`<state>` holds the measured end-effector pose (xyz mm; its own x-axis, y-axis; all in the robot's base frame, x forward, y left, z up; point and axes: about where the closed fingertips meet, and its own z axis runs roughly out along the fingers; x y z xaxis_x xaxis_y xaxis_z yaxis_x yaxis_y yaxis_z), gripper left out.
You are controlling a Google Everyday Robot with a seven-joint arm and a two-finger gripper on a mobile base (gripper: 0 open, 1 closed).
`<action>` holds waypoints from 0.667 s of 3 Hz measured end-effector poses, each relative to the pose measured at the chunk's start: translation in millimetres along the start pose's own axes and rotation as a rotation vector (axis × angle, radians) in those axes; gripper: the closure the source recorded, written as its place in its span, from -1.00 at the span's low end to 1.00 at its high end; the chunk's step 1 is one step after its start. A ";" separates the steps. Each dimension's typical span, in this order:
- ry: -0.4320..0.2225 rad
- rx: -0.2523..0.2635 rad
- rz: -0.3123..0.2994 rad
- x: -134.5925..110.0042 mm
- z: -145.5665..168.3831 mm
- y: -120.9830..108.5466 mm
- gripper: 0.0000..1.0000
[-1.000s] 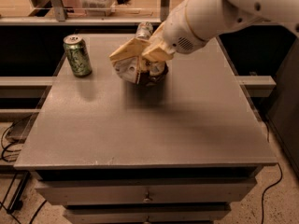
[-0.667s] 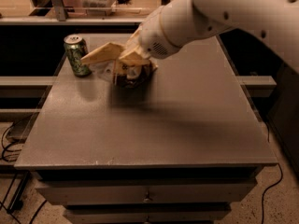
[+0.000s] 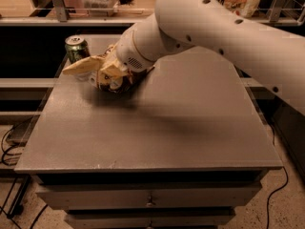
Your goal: Move brown chip bag near green can
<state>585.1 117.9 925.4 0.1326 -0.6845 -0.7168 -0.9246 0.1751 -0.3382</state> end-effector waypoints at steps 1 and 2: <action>0.005 -0.013 0.002 6.4 21.2 0.8 -0.27; -0.031 -0.035 0.045 12.8 36.0 -2.2 -0.74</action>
Offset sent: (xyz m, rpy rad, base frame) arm 0.0301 0.0193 -0.0462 0.1184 0.1181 0.0017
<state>601.6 134.2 895.0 0.1015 -0.6544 -0.7493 -0.9418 0.1795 -0.2843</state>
